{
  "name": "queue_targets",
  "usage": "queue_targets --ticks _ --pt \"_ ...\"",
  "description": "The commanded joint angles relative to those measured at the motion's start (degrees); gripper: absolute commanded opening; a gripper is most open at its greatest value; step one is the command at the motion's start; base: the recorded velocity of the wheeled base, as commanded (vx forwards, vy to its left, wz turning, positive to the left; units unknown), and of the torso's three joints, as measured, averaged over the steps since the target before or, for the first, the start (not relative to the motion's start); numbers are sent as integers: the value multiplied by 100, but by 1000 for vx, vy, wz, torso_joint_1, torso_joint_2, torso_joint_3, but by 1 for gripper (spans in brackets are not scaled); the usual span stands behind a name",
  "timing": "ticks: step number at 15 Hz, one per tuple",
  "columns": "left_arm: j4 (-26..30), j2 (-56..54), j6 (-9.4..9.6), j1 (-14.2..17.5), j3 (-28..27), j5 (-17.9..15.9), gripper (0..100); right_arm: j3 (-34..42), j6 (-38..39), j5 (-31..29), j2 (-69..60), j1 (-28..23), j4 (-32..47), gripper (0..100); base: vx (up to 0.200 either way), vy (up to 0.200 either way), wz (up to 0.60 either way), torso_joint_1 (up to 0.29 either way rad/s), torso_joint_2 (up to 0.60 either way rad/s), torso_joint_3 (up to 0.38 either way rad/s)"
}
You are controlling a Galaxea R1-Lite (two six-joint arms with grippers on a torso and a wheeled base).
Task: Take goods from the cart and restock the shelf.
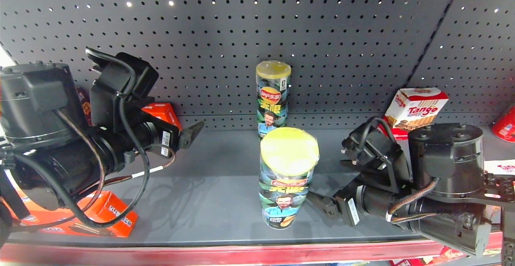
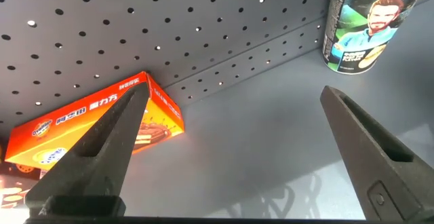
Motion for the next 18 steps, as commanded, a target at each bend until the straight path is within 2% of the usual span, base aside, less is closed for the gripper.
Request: queue_targets --ticks 1,8,10,12,15,18 --pt "-5 7 -1 0 2 3 100 -17 -6 12 47 4 -12 100 0 0 0 0 0 0" --pt "-5 7 -1 0 10 3 100 -61 -15 91 152 57 -100 100 0 0 0 0 0 0" --pt "22 -160 -10 9 186 3 100 -26 11 47 -94 -75 -108 100 0 0 0 0 0 0" --pt "92 -687 -19 9 406 3 100 -17 29 73 -894 -778 -108 100 0 0 0 0 0 0" --pt "224 -1426 -19 -9 353 12 100 194 11 73 -2291 -1921 -100 100 0 0 0 0 0 0" --pt "338 -2296 -10 -70 300 12 100 862 2 38 -3873 -2545 -3 100 0 0 0 0 0 0"
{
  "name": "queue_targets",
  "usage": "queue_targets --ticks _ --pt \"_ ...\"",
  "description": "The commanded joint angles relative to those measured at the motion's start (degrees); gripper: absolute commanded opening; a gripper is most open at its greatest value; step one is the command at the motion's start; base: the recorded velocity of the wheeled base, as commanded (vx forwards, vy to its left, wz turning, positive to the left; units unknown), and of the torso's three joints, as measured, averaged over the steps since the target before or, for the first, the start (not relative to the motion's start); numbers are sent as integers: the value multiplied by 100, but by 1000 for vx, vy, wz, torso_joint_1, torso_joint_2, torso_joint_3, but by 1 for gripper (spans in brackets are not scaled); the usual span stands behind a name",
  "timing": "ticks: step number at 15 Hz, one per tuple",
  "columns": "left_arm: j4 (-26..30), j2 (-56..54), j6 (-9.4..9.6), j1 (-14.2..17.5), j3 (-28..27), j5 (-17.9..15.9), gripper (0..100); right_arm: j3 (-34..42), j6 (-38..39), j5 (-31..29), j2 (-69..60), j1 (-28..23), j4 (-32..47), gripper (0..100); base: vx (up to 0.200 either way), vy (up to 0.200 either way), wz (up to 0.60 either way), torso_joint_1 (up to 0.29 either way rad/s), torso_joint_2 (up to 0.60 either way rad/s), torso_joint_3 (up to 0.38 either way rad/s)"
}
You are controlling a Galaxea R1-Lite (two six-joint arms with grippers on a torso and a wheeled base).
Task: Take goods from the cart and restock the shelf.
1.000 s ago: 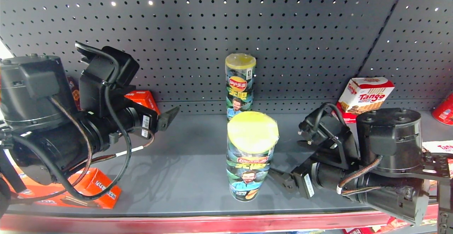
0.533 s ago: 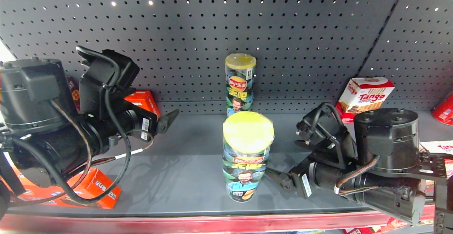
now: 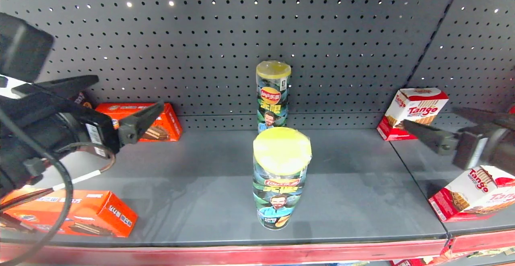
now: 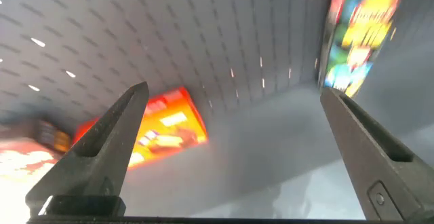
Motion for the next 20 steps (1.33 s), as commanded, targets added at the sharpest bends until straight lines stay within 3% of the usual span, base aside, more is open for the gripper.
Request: queue_targets --ticks 1,4,5,8,11,17,20 --pt "78 -984 12 -37 9 12 100 789 -30 18 -2092 -762 227 100 0 0 0 0 0 0" --pt "254 -1854 30 -327 115 74 100 1299 -21 45 -3551 -779 1106 100 0 0 0 0 0 0" --pt "597 -2417 65 -345 246 83 100 1510 -21 71 -4290 -692 1704 100 0 0 0 0 0 0" --pt "1766 -3876 593 -336 827 65 100 1949 -3 168 -5538 -577 2521 100 0 0 0 0 0 0" --pt "2627 -5009 601 -222 1389 74 100 2371 -12 256 -6091 -569 2952 100 0 0 0 0 0 0" --pt "2750 -6213 610 -222 3182 47 100 3628 5 396 -6601 -630 2908 100 0 0 0 0 0 0" --pt "2750 -6363 601 -222 3815 47 100 3619 278 106 -6232 -999 2908 100 0 0 0 0 0 0"
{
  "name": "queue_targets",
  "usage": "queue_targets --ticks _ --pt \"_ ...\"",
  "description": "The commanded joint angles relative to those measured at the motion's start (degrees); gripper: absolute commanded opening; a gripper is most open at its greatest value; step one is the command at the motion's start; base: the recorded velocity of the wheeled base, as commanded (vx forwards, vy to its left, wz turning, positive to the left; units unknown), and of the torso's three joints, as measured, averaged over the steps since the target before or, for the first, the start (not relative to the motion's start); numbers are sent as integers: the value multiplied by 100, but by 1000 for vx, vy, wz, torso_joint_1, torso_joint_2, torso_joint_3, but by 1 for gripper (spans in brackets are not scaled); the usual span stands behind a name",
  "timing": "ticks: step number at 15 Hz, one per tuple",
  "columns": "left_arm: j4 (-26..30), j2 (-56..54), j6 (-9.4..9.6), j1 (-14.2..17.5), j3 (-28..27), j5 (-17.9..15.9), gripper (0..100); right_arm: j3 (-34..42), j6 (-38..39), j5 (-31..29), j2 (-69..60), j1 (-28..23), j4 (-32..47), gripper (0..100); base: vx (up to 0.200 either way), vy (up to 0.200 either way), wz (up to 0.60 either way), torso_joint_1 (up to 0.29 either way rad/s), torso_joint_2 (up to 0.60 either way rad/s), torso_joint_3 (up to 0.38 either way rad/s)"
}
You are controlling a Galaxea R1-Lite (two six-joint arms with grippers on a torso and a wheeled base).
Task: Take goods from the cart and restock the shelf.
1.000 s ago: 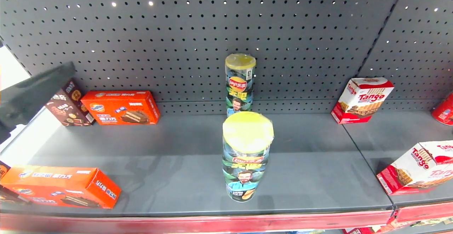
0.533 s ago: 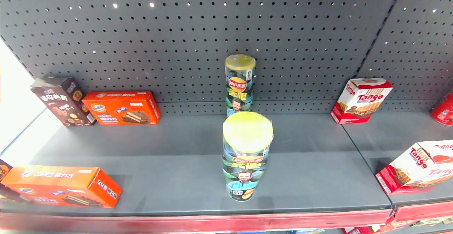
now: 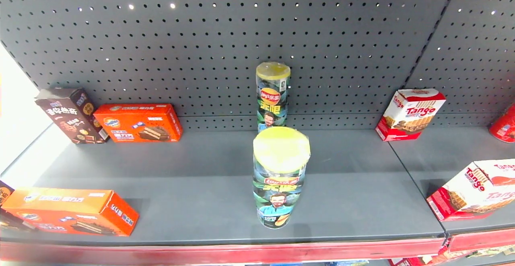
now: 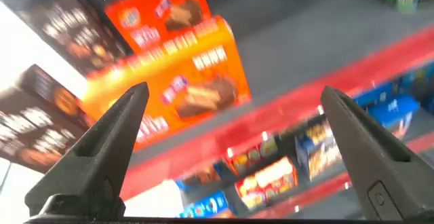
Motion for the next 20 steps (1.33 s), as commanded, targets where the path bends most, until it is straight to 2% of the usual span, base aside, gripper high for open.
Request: queue_targets --ticks 1,3,4,6,7,8,9,10,12,13,15,16,18,19,20 --pt "-1 -312 -1 1 413 1 100 28 238 -270 431 -319 10 100 0 0 0 0 0 0" --pt "7 -347 -10 124 465 10 100 37 255 -279 440 -1224 1 100 0 0 0 0 0 0" --pt "7 -338 -45 221 474 10 100 54 387 -367 387 -1251 -34 100 0 0 0 0 0 0" --pt "60 -171 -124 634 465 10 100 72 616 -1070 414 -1330 -104 100 0 0 0 0 0 0" --pt "95 -48 -142 950 457 10 100 72 607 -964 519 -1444 -95 100 0 0 0 0 0 0" --pt "95 110 -142 1372 457 10 100 80 475 -569 493 -1330 -87 100 0 0 0 0 0 0" --pt "95 154 -142 1662 457 10 100 98 220 73 423 -1128 -122 100 0 0 0 0 0 0" --pt "86 145 -142 2005 457 10 100 151 211 556 414 -1145 -227 100 0 0 0 0 0 0" --pt "86 -66 -150 2453 457 10 100 221 264 706 414 -1145 -412 100 0 0 0 0 0 0" --pt "78 -417 -168 2963 457 45 100 247 405 829 414 -1163 -183 100 0 0 0 0 0 0" --pt "34 -523 -133 2875 474 194 100 247 387 873 405 -1101 -122 100 0 0 0 0 0 0" --pt "60 -514 -98 2831 465 124 100 247 396 864 405 -1110 -148 100 0 0 0 0 0 0" --pt "60 -514 -247 2752 474 -799 100 247 396 864 396 -1110 -148 100 0 0 0 0 0 0" --pt "60 -514 -475 2752 465 -1370 100 247 396 864 405 -1110 -148 100 0 0 0 0 0 0" --pt "130 -575 -686 2770 465 -1607 100 247 396 864 396 -1110 -148 100 0 0 0 0 0 0"
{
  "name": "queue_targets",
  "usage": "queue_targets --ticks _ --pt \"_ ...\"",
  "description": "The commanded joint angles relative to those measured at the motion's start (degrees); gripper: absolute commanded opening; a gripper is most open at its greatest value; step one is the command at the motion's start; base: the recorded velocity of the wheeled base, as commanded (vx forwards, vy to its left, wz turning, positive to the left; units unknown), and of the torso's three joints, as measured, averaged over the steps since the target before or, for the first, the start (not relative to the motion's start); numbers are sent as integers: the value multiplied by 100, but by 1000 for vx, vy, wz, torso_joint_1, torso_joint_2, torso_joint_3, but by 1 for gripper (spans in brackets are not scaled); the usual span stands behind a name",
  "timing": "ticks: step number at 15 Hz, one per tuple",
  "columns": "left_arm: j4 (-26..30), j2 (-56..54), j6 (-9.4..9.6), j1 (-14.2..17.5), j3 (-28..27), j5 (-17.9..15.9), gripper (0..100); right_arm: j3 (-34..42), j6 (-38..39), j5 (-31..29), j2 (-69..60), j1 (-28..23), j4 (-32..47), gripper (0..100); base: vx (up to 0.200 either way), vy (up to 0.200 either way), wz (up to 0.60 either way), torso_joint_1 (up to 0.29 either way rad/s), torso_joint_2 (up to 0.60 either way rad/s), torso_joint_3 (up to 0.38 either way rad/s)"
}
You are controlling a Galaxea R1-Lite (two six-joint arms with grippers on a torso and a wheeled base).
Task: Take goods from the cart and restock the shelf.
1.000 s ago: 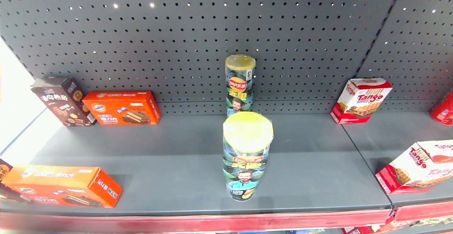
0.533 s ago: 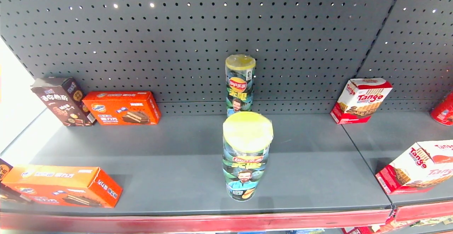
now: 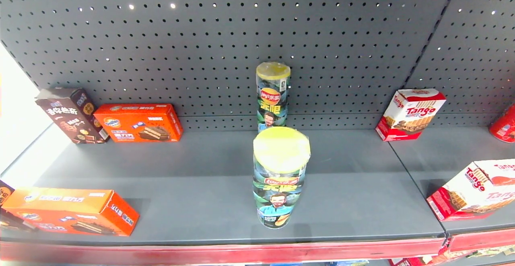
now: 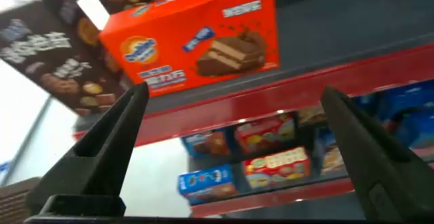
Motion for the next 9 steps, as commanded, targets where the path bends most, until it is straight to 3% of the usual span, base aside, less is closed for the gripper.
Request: queue_targets --ticks 1,4,6,7,8,9 --pt "190 -148 -245 2 -48 -445 100 2 -4 1 20 3 2 100 0 0 0 0 0 0" --pt "357 -148 -332 11 -109 -401 100 2 -4 1 20 3 2 100 0 0 0 0 0 0" --pt "366 -148 -385 11 -118 188 100 2 -4 1 20 3 2 100 0 0 0 0 0 0" --pt "348 -148 -526 20 -109 715 100 2 -4 1 20 3 2 100 0 0 0 0 0 0" --pt "339 -148 -684 20 -109 952 100 2 -4 1 11 3 2 100 0 0 0 0 0 0" --pt "348 -148 -710 20 -109 996 100 2 -4 1 20 3 2 100 0 0 0 0 0 0"
